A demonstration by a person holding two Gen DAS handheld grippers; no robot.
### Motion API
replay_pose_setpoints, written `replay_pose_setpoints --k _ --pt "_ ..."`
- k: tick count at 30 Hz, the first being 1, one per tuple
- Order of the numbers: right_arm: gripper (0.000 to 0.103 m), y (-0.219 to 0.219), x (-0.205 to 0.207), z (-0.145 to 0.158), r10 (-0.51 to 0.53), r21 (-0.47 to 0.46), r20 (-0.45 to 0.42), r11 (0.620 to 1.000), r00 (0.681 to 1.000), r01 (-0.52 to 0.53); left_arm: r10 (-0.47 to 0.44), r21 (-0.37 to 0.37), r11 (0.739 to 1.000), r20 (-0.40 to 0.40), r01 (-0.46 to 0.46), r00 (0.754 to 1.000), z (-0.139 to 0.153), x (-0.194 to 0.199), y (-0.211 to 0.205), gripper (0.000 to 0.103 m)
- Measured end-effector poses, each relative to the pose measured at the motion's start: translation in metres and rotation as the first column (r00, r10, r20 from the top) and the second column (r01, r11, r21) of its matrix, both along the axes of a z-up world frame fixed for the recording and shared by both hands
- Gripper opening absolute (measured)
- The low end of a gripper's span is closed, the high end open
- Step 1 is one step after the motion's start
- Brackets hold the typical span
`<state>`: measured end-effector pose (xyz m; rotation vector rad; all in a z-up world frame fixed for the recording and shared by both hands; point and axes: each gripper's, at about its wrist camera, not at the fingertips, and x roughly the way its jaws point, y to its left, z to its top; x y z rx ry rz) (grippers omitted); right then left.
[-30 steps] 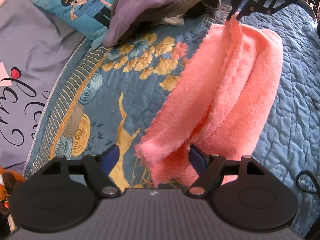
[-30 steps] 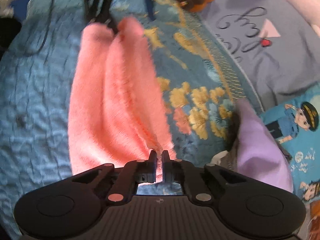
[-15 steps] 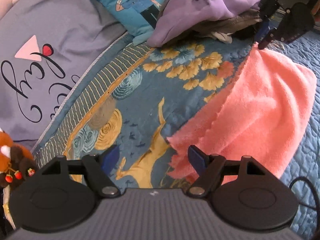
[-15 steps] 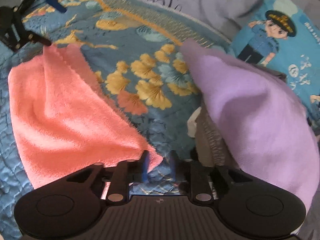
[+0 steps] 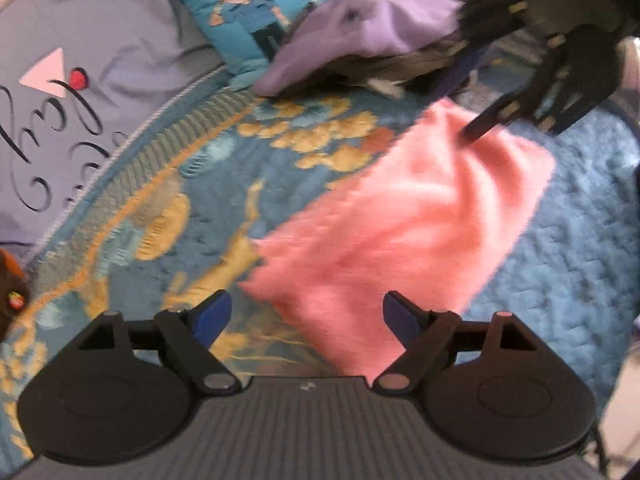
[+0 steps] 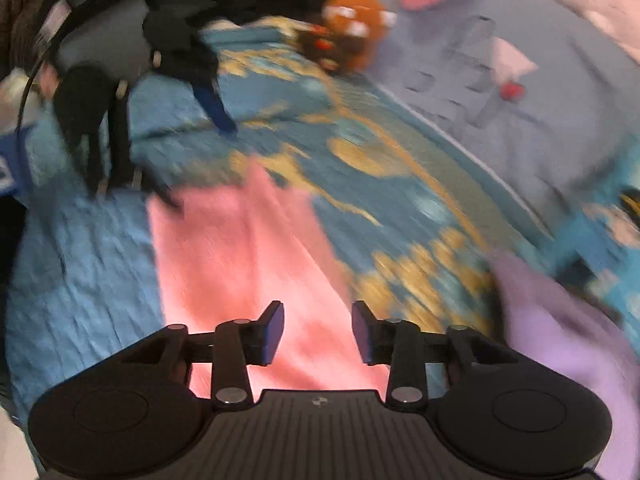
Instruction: Fold towel
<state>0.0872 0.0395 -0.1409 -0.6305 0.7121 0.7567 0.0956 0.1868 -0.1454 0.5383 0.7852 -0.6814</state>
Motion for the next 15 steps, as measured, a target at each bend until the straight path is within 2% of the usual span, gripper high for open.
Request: replay_pose_setpoints --k 3,6,13,15 --pt "0.033 0.032 0.029 -0.005 0.030 0.067 -0.078 0.997 0.997 -0.025 -0.014 -0.043 0.999 -0.017 0.013 1.000 0.000 -0.018 -0.001 0.087" --pt "0.033 0.058 0.060 -0.008 0.054 0.112 -0.153 0.993 0.987 -0.037 -0.029 -0.051 0.998 -0.017 0.028 0.999 0.003 -0.031 0.003 0.088" --pt "0.033 0.097 0.095 -0.018 0.123 0.143 -0.272 0.986 0.954 -0.086 -0.004 -0.078 0.997 -0.008 0.004 1.000 0.012 -0.047 0.030 0.091" --pt "0.029 0.106 0.099 -0.024 0.128 0.126 -0.302 0.988 0.945 -0.094 0.002 -0.093 0.996 -0.008 -0.003 1.000 0.013 -0.047 0.036 0.092"
